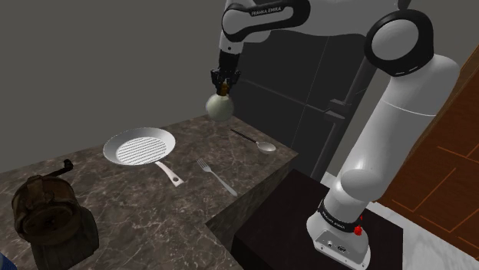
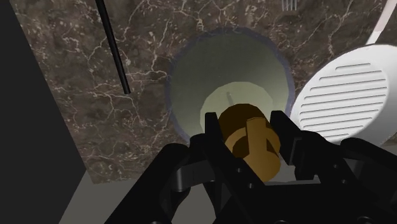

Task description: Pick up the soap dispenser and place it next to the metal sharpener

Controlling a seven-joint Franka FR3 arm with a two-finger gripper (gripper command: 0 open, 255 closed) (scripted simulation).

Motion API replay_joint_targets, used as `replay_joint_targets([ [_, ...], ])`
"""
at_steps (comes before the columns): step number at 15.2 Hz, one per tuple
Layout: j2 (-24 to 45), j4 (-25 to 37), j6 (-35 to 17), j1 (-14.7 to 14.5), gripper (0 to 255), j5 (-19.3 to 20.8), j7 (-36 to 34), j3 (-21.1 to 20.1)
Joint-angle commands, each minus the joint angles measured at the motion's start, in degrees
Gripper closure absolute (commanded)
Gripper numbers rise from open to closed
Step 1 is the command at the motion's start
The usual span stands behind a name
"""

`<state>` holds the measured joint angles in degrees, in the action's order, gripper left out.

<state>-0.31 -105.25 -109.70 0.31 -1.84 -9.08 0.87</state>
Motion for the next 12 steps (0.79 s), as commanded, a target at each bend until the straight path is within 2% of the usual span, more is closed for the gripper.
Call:
replay_joint_targets([
  [1, -0.18, 1.36, 1.52, -0.03, 255, 0.02, -0.12, -0.03],
  [12, 0.38, 10.53, 10.12, -0.01, 255, 0.07, -0.34, -0.01],
])
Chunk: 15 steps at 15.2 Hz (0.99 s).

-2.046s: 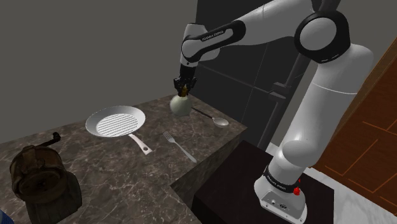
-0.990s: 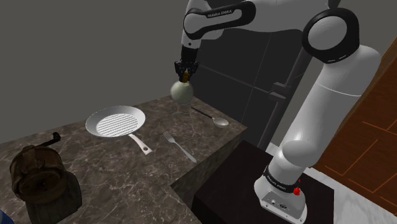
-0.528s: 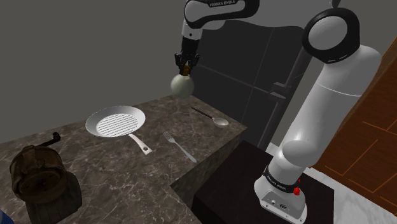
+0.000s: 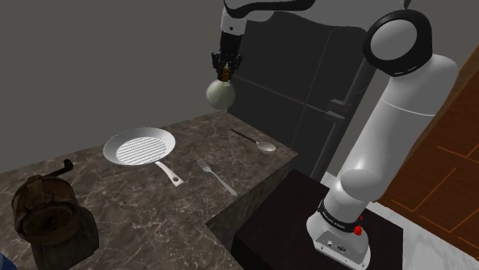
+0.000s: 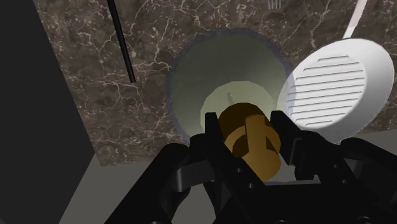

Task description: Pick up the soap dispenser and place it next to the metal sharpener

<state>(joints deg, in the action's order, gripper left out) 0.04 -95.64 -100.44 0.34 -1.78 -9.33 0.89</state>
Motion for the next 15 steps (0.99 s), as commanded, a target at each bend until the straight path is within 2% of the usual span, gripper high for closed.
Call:
replay_joint_targets([
  [1, 0.17, 1.87, 1.68, -0.03, 255, 0.01, -0.11, -0.03],
  [10, 2.09, 11.27, 9.15, 0.0, 255, 0.0, -0.29, 0.0],
  [15, -1.98, 6.28, 8.07, -3.26, 255, 0.5, -6.75, -3.24],
])
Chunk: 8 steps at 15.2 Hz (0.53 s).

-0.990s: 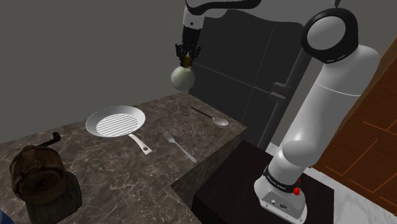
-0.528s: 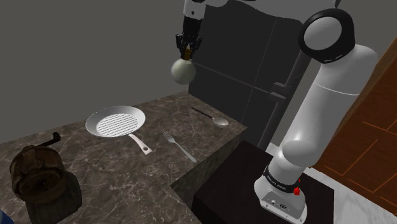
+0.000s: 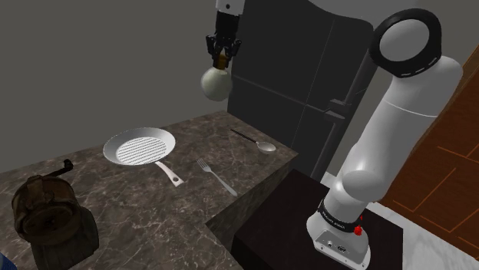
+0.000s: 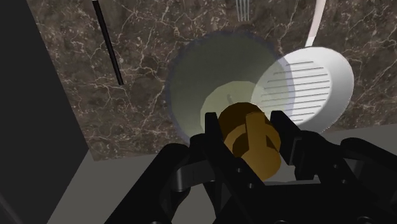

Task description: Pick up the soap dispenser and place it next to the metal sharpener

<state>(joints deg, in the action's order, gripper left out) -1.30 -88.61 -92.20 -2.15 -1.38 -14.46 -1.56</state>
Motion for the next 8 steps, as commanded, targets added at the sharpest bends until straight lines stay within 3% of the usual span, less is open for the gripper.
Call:
replay_joint_targets([
  [1, -1.27, -1.5, -0.32, -1.4, 255, 0.17, -2.94, -1.48],
  [8, -3.97, -4.58, -0.86, -5.74, 255, 0.39, -12.36, -6.58],
])
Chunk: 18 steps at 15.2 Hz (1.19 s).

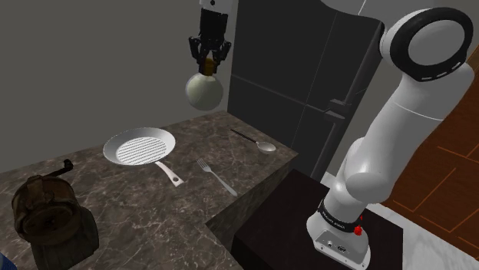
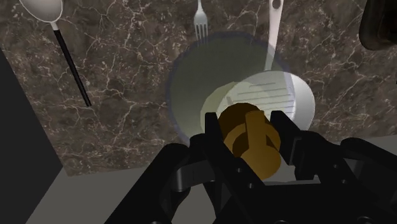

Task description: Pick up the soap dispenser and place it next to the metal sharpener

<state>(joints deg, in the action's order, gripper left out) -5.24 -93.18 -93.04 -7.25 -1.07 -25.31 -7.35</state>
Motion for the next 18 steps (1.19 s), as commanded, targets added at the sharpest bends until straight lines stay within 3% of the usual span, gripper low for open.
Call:
replay_joint_targets([
  [1, -0.17, -0.16, -0.05, -1.25, 255, 0.1, -2.89, -1.55],
  [10, 1.36, 1.74, 0.33, -6.92, 255, 1.0, -15.67, -8.64],
  [18, 7.32, 8.64, 1.89, -12.72, 255, 3.88, -27.69, -14.97],
])
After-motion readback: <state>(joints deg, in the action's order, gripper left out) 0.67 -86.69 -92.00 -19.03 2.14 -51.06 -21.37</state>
